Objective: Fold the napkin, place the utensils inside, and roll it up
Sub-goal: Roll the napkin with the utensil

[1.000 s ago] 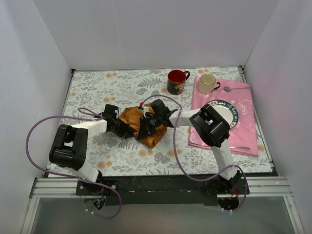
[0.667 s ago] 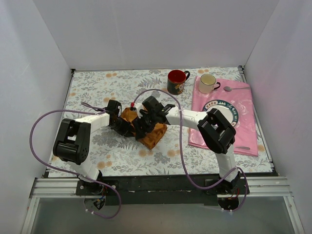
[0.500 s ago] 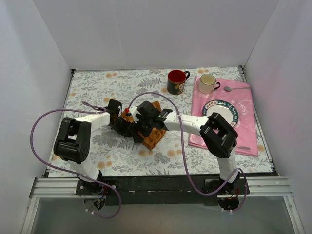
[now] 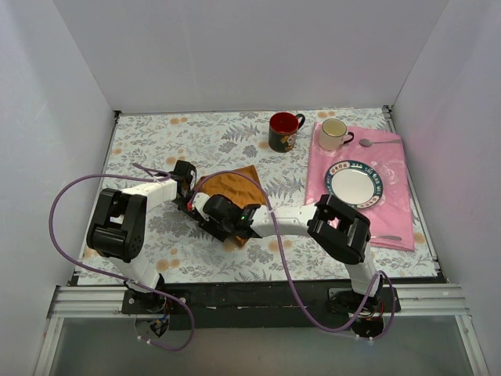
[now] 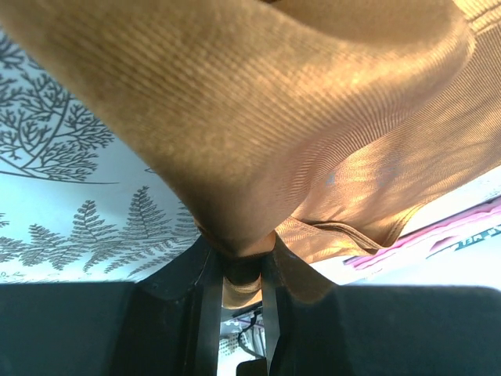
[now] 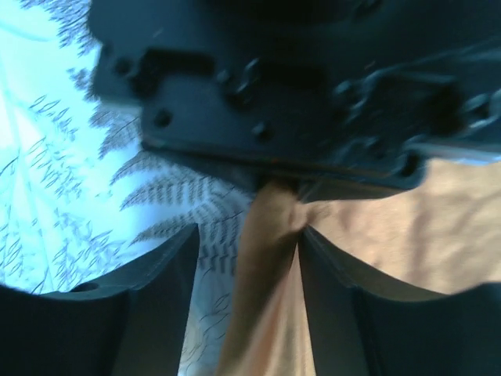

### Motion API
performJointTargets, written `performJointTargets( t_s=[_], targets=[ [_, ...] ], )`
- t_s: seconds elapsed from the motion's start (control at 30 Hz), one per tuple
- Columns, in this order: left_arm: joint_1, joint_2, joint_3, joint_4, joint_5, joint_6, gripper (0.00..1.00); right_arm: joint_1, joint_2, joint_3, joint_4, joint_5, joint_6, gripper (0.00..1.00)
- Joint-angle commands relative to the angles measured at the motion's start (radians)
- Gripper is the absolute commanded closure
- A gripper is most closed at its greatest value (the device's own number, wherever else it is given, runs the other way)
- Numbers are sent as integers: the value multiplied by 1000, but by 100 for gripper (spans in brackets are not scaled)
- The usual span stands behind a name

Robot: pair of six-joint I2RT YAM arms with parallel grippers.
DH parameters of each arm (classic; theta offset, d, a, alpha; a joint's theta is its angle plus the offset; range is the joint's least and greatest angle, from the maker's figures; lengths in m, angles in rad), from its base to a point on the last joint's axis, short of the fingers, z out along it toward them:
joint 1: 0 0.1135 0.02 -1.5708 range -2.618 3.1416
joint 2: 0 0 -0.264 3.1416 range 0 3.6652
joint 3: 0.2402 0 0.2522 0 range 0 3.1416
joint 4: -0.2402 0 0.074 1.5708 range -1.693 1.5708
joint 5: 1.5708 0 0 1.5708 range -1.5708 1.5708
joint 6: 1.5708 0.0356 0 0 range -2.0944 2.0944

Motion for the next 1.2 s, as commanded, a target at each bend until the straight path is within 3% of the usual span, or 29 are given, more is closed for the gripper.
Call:
performJointTargets(
  t_s=[0.0,0.1,0.13,0.23,0.37,0.43,0.47,0.53,0.57,0.7,1.0,1.17],
  targets=[
    [-8,35,-31,-99,-56,37,100,1,56,2,22,160,-30,45],
    [-8,32,-41,-96,-47,49,100,-2,76,12,5,156,-32,62],
    [-8,27,-42,-90,-45,54,100,-5,79,9,5,133,-28,78],
    [-8,19,-38,-81,-71,95,100,-16,74,5,-7,58,-10,99],
    [-4,-32,-41,21,-51,183,100,-40,60,-7,-20,-61,37,99],
    [1,-62,-53,62,-42,197,88,-57,48,-23,-15,-137,79,99],
    [4,-89,-54,97,-32,204,72,-60,42,-30,-11,-156,96,99],
    [22,-115,-58,121,-24,221,58,-76,27,-53,2,-206,137,99],
    [27,-128,-58,143,-15,226,44,-80,23,-57,11,-211,146,99],
    [85,-186,-50,164,10,264,30,-102,14,-75,31,-282,186,99],
    [177,-336,-105,137,-1,318,22,-218,36,-66,62,-542,306,99],
    [189,-433,-169,163,33,306,21,-312,85,-67,172,-812,425,99]
  ],
)
